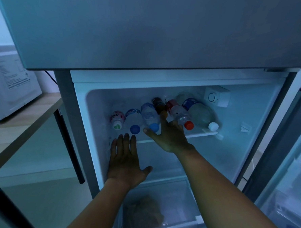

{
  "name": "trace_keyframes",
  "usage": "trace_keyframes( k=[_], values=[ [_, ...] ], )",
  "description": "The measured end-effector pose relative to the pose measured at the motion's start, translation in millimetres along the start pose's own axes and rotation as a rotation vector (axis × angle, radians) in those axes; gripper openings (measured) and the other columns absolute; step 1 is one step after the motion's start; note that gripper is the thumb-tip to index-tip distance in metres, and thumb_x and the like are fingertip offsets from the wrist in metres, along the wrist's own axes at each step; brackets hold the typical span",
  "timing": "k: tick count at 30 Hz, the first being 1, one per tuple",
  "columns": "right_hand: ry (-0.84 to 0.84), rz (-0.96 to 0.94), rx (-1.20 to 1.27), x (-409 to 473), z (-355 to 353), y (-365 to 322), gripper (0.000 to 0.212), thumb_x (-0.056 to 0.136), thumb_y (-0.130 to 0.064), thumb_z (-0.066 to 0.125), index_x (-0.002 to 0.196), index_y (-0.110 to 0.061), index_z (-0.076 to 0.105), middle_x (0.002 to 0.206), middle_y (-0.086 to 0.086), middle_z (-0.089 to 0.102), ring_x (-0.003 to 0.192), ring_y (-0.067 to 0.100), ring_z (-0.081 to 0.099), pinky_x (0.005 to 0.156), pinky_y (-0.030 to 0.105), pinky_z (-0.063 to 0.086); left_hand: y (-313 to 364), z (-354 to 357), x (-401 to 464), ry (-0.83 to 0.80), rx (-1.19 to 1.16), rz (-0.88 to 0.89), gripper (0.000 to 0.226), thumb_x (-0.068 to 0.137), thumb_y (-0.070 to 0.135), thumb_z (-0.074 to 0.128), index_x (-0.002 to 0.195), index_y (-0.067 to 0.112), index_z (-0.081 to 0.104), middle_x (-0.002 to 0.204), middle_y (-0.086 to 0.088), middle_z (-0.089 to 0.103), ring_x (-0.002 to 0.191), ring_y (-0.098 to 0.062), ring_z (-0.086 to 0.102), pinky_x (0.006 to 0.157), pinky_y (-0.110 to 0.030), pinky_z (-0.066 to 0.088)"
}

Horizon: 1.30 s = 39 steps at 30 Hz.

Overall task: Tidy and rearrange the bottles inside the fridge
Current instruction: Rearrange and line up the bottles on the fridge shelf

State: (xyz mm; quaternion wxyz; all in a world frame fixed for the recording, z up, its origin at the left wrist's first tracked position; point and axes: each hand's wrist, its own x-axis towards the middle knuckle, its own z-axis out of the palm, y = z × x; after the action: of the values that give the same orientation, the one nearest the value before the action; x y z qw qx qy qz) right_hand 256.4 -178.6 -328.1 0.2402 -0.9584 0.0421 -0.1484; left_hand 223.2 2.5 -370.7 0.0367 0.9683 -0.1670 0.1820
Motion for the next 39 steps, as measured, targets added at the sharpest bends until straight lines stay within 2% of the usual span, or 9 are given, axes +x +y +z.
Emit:
trace_keyframes(
  k=[4, 8, 13, 23, 27, 29, 32, 35, 39],
  values=[
    [0.241, -0.055, 0.16, -30.5, 12.4, 11.0, 0.061, 0.096, -0.053, 0.051, 0.148, -0.023, 0.038, 0.142, 0.011, 0.047, 0.133, 0.029, 0.038, 0.104, 0.042, 0.043, -4.1, -0.4, -0.8, -0.012, 0.005, 0.042, 0.114, 0.079, 0.074, 0.045, 0.153, 0.005, -0.008, 0.163, -0.018, -0.004, 0.149, -0.036, -0.007, 0.112, -0.046, -0.025],
    [0.467, -0.103, 0.072, -63.2, 29.4, 32.7, 0.062, 0.099, -0.033, 0.049, 0.156, -0.021, 0.028, 0.164, 0.003, 0.025, 0.152, 0.018, 0.017, 0.121, 0.038, 0.024, -2.5, 2.7, -8.0, 0.167, -0.012, 0.188, 0.104, 0.078, 0.056, 0.063, 0.154, 0.005, 0.014, 0.158, -0.023, 0.02, 0.147, -0.041, 0.015, 0.117, -0.052, 0.013],
    [0.384, 0.039, 0.101, -75.1, 33.1, 51.3, 0.079, 0.103, -0.04, 0.041, 0.159, -0.015, -0.008, 0.168, 0.0, -0.008, 0.153, 0.01, -0.01, 0.126, 0.038, 0.006, 19.1, -2.9, 1.3, 0.184, 0.015, 0.293, 0.095, 0.089, 0.063, 0.043, 0.156, 0.015, -0.003, 0.163, -0.016, -0.01, 0.15, -0.034, -0.01, 0.121, -0.05, 0.003],
    [0.213, 0.056, -0.068, -74.0, 20.7, 59.5, 0.083, 0.1, -0.057, 0.029, 0.157, -0.02, -0.019, 0.164, -0.004, -0.023, 0.151, 0.008, -0.019, 0.125, 0.036, -0.007, 23.3, 4.2, 12.8, 0.057, 0.058, 0.184, 0.104, 0.084, 0.079, 0.025, 0.151, 0.016, -0.023, 0.158, -0.007, -0.031, 0.139, -0.041, -0.037, 0.119, -0.056, -0.009],
    [0.175, 0.018, 0.008, -86.2, 2.8, 59.2, 0.074, 0.103, -0.04, 0.041, 0.16, -0.015, 0.002, 0.168, 0.001, -0.002, 0.154, 0.013, -0.002, 0.125, 0.032, 0.002, 23.9, -4.1, 7.3, 0.06, 0.044, 0.169, 0.1, 0.086, 0.074, 0.03, 0.152, 0.017, -0.019, 0.159, -0.006, -0.028, 0.142, -0.038, -0.034, 0.117, -0.058, -0.013],
    [0.199, 0.017, 0.036, -97.8, -7.2, 54.4, 0.063, 0.102, -0.033, 0.045, 0.157, -0.011, 0.023, 0.165, 0.006, 0.023, 0.152, 0.018, 0.019, 0.123, 0.031, 0.018, 22.5, -14.0, 4.0, 0.027, 0.055, 0.18, 0.095, 0.089, 0.069, 0.032, 0.154, 0.017, -0.015, 0.161, -0.007, -0.022, 0.145, -0.037, -0.027, 0.117, -0.059, -0.01],
    [0.219, 0.074, -0.002, -114.9, -19.3, 47.8, 0.041, 0.099, -0.029, 0.048, 0.137, -0.014, 0.056, 0.132, 0.009, 0.064, 0.118, 0.028, 0.061, 0.095, 0.034, 0.05, 22.6, -31.4, -5.5, -0.053, 0.051, 0.21, 0.085, 0.093, 0.059, 0.036, 0.155, 0.015, -0.002, 0.164, -0.01, 0.002, 0.15, -0.038, -0.002, 0.119, -0.056, 0.002],
    [0.203, 0.084, -0.017, -129.8, -26.1, 40.5, 0.029, 0.096, -0.028, 0.048, 0.115, -0.018, 0.067, 0.101, 0.006, 0.074, 0.091, 0.029, 0.068, 0.076, 0.033, 0.053, 23.8, -48.6, -13.7, -0.04, 0.034, 0.254, 0.071, 0.091, 0.053, 0.045, 0.146, 0.012, 0.027, 0.148, -0.012, 0.032, 0.132, -0.034, 0.039, 0.106, -0.05, 0.037],
    [0.185, 0.072, -0.026, -145.6, -27.8, 36.3, 0.024, 0.094, -0.026, 0.049, 0.106, -0.018, 0.068, 0.09, 0.004, 0.074, 0.082, 0.029, 0.067, 0.07, 0.034, 0.053, 26.3, -63.4, -24.6, -0.085, 0.018, 0.28, 0.055, 0.091, 0.049, 0.046, 0.132, 0.013, 0.042, 0.131, -0.01, 0.044, 0.108, -0.031, 0.055, 0.088, -0.043, 0.046]
  ],
)
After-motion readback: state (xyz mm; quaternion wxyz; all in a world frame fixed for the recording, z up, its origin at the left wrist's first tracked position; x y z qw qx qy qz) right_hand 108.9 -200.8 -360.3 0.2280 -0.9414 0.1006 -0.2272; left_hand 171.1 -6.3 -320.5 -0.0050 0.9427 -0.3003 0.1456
